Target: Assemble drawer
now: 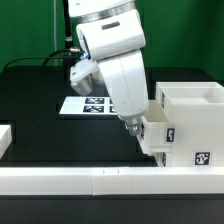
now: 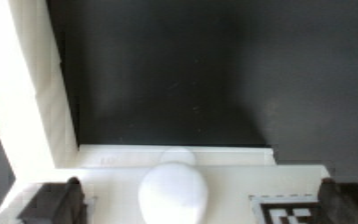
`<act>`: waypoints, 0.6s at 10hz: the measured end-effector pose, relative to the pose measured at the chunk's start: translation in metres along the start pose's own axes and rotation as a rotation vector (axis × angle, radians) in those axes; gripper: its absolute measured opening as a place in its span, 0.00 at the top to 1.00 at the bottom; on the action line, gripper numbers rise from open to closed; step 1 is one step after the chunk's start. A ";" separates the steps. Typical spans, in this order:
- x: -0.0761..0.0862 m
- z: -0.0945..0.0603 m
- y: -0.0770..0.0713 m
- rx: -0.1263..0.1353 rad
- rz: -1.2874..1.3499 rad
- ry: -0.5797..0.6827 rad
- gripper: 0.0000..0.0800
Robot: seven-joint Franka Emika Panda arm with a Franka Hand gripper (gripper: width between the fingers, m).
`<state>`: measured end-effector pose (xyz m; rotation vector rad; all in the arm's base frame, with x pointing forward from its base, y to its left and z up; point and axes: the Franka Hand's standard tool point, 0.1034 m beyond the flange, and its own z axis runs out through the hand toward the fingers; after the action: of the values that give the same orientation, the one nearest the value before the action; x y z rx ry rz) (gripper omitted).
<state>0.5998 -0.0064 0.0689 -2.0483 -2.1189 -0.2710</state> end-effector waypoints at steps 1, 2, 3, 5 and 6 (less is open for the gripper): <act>0.006 0.003 0.000 0.005 0.010 0.004 0.19; 0.013 0.006 -0.001 0.010 0.025 0.004 0.19; 0.021 0.009 -0.001 0.015 0.033 0.005 0.19; 0.032 0.011 0.000 0.019 0.034 0.005 0.19; 0.034 0.010 0.001 0.020 0.046 0.003 0.19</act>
Offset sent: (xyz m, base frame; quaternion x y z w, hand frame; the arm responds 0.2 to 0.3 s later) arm 0.0082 0.0306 0.0004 0.0148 -0.0017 0.0028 0.9999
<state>0.5999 0.0290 0.0676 -2.0804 -2.0615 -0.2455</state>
